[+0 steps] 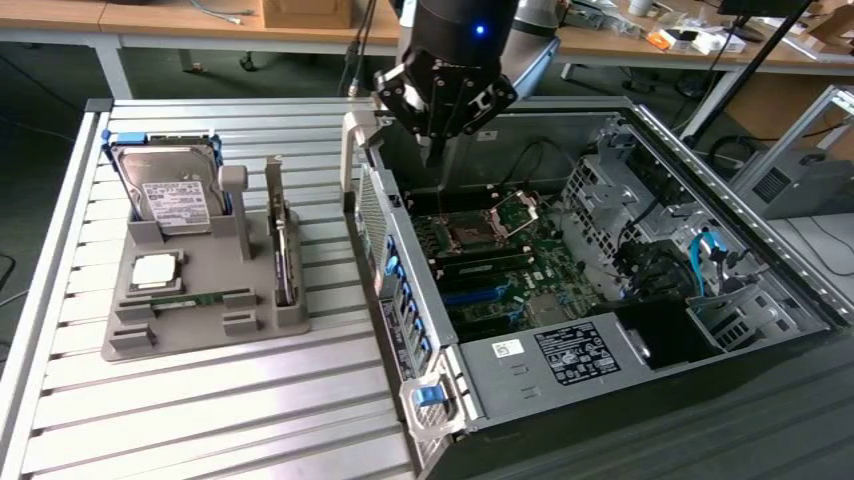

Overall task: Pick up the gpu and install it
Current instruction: 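Reach for the gpu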

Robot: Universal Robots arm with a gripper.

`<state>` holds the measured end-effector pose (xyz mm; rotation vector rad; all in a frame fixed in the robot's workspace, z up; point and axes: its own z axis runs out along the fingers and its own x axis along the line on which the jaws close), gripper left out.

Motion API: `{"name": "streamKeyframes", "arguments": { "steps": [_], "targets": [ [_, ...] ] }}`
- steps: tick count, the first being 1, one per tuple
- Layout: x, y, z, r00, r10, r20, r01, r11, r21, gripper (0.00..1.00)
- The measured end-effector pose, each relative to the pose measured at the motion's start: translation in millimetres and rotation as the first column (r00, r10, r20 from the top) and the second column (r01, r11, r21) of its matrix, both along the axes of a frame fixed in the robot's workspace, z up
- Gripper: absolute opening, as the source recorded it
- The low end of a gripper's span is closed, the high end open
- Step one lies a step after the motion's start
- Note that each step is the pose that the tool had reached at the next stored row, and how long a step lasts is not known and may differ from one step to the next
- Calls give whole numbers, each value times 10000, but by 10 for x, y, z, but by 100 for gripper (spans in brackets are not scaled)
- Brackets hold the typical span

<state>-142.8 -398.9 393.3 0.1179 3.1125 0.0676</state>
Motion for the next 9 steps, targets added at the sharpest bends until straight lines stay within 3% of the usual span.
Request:
{"name": "streamKeyframes", "arguments": {
  "steps": [9],
  "targets": [
    [-52, 0, 0, 10000, -1, 1, 1, 10000, 0, 11]
  ]
}}
